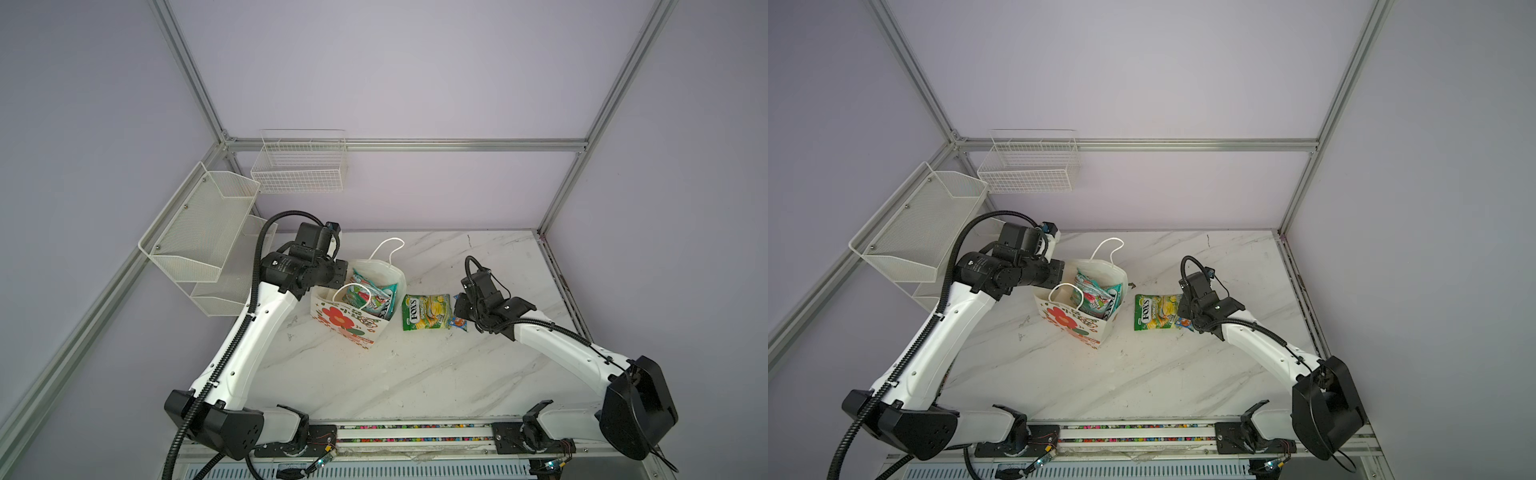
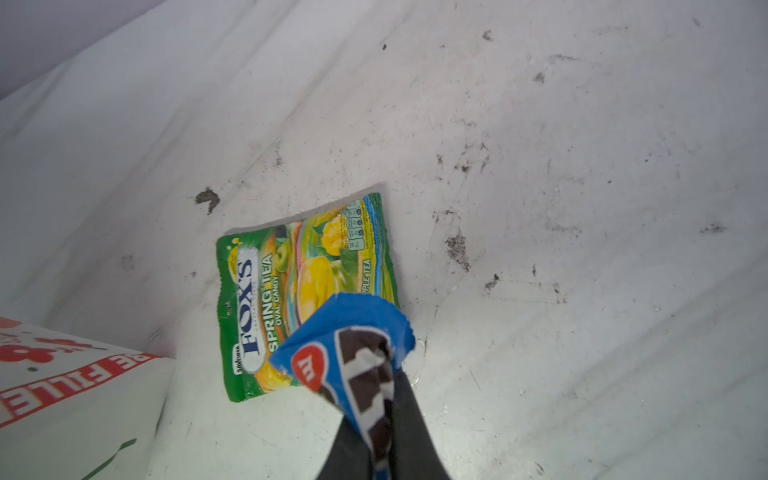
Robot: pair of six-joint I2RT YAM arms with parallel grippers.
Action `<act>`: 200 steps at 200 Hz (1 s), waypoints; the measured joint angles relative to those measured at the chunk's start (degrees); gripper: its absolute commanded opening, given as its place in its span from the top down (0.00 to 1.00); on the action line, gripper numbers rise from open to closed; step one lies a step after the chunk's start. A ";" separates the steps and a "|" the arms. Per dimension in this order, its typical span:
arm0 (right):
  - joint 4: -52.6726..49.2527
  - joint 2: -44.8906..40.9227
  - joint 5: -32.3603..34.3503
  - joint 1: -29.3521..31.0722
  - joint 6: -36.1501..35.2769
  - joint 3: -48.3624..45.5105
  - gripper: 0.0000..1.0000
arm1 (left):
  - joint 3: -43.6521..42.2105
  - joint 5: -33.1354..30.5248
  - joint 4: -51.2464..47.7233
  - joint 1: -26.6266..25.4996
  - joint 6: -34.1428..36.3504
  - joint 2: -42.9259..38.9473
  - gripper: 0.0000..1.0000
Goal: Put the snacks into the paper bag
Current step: 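Lift the M&M's pack upward with the right gripper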
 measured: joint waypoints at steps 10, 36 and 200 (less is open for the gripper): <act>-0.48 -0.87 0.17 0.28 -0.28 1.09 0.89 | 0.00 0.20 0.07 0.00 0.00 0.00 1.00; -1.42 -2.64 0.46 1.03 -1.01 3.56 0.89 | 0.00 0.48 0.09 0.00 0.00 -0.20 1.00; -2.54 -8.13 0.57 5.73 -2.60 10.21 0.97 | 0.00 1.86 0.04 0.00 0.00 -1.79 1.00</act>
